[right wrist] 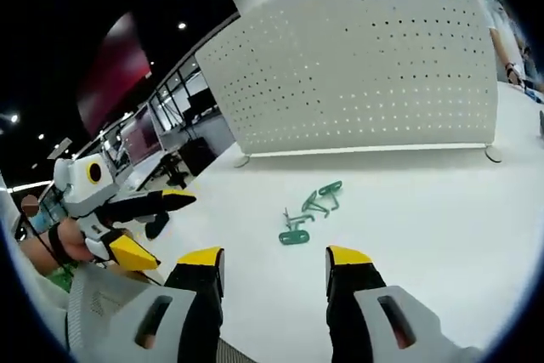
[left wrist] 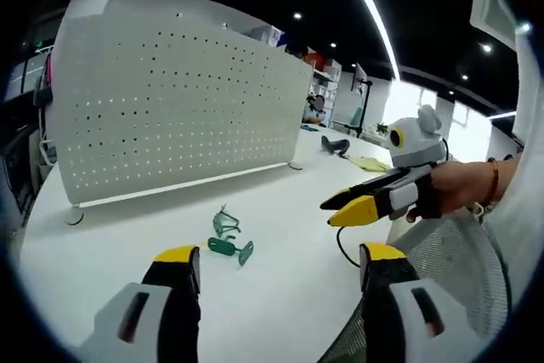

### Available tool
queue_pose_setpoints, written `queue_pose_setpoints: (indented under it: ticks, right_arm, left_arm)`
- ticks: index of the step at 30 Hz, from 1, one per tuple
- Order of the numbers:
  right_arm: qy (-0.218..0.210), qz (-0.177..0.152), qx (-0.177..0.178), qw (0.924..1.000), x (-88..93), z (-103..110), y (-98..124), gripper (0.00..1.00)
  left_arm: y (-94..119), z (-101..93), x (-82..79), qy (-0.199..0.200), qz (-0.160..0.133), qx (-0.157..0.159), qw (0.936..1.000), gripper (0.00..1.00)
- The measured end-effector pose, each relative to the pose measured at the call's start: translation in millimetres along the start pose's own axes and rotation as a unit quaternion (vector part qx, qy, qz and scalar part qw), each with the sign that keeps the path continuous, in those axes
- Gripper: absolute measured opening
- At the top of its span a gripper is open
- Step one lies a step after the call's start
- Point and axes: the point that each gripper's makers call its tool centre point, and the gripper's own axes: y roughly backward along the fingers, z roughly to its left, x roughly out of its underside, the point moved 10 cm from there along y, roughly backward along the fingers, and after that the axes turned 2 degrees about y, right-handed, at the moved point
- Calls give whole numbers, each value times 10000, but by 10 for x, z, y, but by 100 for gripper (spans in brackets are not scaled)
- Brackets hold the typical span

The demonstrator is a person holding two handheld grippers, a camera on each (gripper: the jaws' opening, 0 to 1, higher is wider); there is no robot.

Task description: Insert the hook assembly into the mounting plate slot until the hook locks in place.

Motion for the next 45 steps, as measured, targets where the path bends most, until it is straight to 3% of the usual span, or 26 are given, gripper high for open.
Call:
queue_pose_setpoints:
  ticks: [8,18,35,45]
  right_arm:
    - [-361,74,-56,9993,31,-5,-173,46]
    - [-518,267,0,9983,44,-46,-321,44]
    - [-806,591,-146,9949,136,-27,-585,42]
    - [-1094,825,-47,9906,167,-47,-729,40]
  left_arm:
    - [20,12,-34,-26,-126,-107,9999,80]
    - [28,29,-39,109,-298,-218,9993,80]
    - [58,45,-30,151,-345,-321,9988,80]
    - [102,45,-22,166,-355,-327,9987,79]
